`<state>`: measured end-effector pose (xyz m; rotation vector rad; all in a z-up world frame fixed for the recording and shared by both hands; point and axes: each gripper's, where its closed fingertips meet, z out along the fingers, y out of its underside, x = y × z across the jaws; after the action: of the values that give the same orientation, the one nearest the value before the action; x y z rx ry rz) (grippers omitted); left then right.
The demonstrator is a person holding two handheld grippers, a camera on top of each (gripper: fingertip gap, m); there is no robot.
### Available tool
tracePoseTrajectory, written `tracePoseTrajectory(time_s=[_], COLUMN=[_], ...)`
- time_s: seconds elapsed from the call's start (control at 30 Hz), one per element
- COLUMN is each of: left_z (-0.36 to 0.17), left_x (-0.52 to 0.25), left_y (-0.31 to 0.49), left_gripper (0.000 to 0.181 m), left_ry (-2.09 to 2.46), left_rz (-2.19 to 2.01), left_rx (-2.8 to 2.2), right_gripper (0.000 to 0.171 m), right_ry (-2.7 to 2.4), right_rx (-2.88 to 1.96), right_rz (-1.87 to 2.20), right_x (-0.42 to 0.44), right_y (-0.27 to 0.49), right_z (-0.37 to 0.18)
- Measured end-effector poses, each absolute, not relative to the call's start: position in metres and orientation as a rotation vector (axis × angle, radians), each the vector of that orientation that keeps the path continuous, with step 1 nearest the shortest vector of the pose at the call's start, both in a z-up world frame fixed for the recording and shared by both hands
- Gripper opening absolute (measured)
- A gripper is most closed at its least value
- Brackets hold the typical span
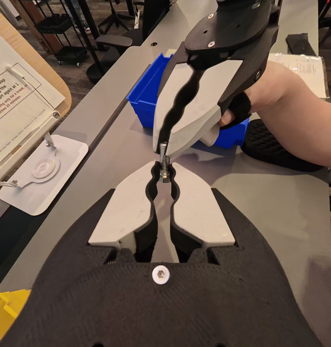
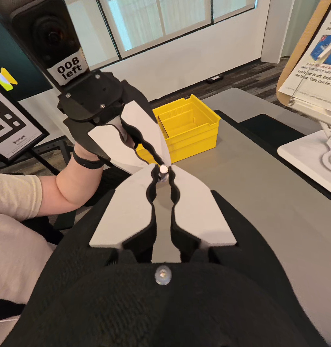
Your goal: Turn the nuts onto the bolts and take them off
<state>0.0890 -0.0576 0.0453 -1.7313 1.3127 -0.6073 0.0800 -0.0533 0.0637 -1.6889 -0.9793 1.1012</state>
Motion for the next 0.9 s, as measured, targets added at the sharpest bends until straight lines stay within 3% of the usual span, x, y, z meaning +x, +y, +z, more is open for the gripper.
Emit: tracePoseTrajectory(time_s=[0.1,0.17,0.27,0.53,0.8,0.9], left_z=[0.040,0.043,0.062,0.136,0.145,0.141], left_x=[0.078,0.058,0.027,-0.020,-0.023,-0.022], left_y=[-0.058,-0.051,-0.047,-0.063,-0.074,-0.071], left_gripper=[0.016,0.044,0.063,0.064,0.069,0.070], left_ry=[1.345,1.312,1.207,0.918,0.904,0.919], left_rz=[-0.568,-0.472,-0.419,-0.575,-0.656,-0.643], left_rx=[-1.772,-1.823,-1.829,-1.622,-1.557,-1.578], right_gripper=[0.010,0.010,0.011,0.011,0.011,0.023], right_ry=[-1.019,-1.036,-1.119,-1.371,-1.447,-1.510], right_rx=[-1.715,-1.751,-1.826,-2.002,-2.007,-2.005], right_rz=[1.026,0.899,0.761,0.461,0.375,0.371], right_x=[0.075,0.070,0.051,0.014,0.005,0.014], right_y=[-0.051,-0.042,-0.037,-0.038,-0.041,-0.045], right_z=[0.052,0.037,0.000,-0.109,-0.132,-0.127])
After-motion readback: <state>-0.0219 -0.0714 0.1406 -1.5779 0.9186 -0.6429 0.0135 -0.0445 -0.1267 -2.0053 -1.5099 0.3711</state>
